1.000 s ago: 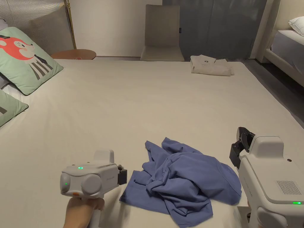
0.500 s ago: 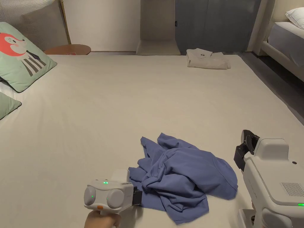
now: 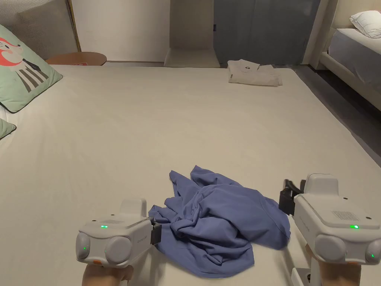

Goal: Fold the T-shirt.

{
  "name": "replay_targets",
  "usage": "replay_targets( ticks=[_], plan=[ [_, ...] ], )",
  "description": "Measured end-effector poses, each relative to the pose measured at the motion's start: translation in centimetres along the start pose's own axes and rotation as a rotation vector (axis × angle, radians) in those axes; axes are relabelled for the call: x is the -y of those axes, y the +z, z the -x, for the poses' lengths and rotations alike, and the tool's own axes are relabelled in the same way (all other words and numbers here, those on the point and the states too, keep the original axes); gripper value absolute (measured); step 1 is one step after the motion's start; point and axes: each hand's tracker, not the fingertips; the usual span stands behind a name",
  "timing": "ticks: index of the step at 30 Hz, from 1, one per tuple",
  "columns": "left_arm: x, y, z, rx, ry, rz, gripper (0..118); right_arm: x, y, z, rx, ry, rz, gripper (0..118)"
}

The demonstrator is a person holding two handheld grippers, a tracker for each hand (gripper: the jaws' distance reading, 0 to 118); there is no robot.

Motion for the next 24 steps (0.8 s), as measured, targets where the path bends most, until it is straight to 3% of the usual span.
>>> replay_targets(
  ticks=[2, 3, 9, 12, 14, 17, 18, 21, 24],
  plan=[
    [-0.4, 0.5, 0.5, 0.002, 0.007, -0.016, 5, 0.4, -2.7, -0.4, -0.018, -0.026, 0.116, 99],
    [-0.5, 0.6, 0.8, 0.01, 0.014, -0.022, 5, 0.6, -3.9, -0.6, -0.032, -0.026, 0.197, 107],
    [-0.1, 0.3, 1.8, 0.027, 0.042, -0.011, 5, 2.4, -10.8, -1.1, -0.08, -0.043, 0.403, 106],
    [0.2, 0.1, 2.1, 0.033, 0.052, -0.008, 5, 2.6, -11.9, -0.2, -0.109, -0.012, 0.469, 103],
    [0.3, 0.0, 2.0, 0.032, 0.051, -0.002, 5, 3.0, -12.1, 0.5, -0.135, 0.034, 0.485, 83],
    [0.3, 0.0, 2.2, 0.034, 0.048, 0.0, 5, 3.4, -11.6, 1.5, -0.185, 0.051, 0.424, 21],
    [0.3, 0.0, 2.4, 0.038, 0.051, -0.002, 5, 3.2, -11.2, 1.8, -0.196, 0.059, 0.412, 11],
    [0.0, 0.3, 2.9, 0.046, 0.065, -0.009, 5, 2.2, -9.7, 1.8, -0.163, 0.132, 0.342, 10],
    [-0.7, 0.8, 3.7, 0.041, 0.091, -0.041, 5, -0.5, -7.4, 1.1, -0.148, 0.157, 0.242, 10]
  ],
)
